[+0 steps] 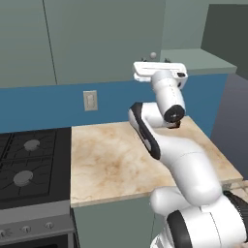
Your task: Get the candle and the beer from the cabinet and move them to the dining counter.
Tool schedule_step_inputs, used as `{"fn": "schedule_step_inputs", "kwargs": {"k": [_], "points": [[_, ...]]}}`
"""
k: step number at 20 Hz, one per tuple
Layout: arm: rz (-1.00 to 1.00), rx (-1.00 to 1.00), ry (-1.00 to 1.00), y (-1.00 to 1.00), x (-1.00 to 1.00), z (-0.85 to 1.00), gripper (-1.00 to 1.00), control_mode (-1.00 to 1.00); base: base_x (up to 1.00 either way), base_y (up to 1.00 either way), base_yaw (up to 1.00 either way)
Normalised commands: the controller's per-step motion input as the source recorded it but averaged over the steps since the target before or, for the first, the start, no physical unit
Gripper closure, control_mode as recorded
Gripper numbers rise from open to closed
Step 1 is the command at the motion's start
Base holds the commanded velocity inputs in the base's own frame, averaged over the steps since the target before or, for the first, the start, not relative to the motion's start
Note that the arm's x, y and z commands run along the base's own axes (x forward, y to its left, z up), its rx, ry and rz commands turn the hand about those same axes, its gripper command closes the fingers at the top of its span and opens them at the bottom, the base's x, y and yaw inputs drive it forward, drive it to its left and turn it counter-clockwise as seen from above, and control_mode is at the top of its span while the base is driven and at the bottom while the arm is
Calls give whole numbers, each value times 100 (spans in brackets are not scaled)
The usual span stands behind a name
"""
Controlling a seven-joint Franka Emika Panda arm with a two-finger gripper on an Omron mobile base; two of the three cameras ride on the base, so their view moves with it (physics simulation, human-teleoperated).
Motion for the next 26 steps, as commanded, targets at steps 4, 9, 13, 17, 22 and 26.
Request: {"fn": "schedule_step_inputs", "kwargs": {"k": [4, 9, 13, 17, 22, 26], "points": [[-1, 0, 0, 0, 20, 0, -100, -100, 0, 0, 0], [-1, 0, 0, 0, 23, 0, -100, -100, 0, 0, 0], [0, 0, 0, -7, 16, 0, -100, -100, 0, 0, 0], [0, 0, 0, -3, 18, 0, -100, -100, 0, 0, 0], [-1, 0, 0, 0, 22, 0, -100, -100, 0, 0, 0], [0, 0, 0, -3, 17, 0, -100, -100, 0, 0, 0]]}}
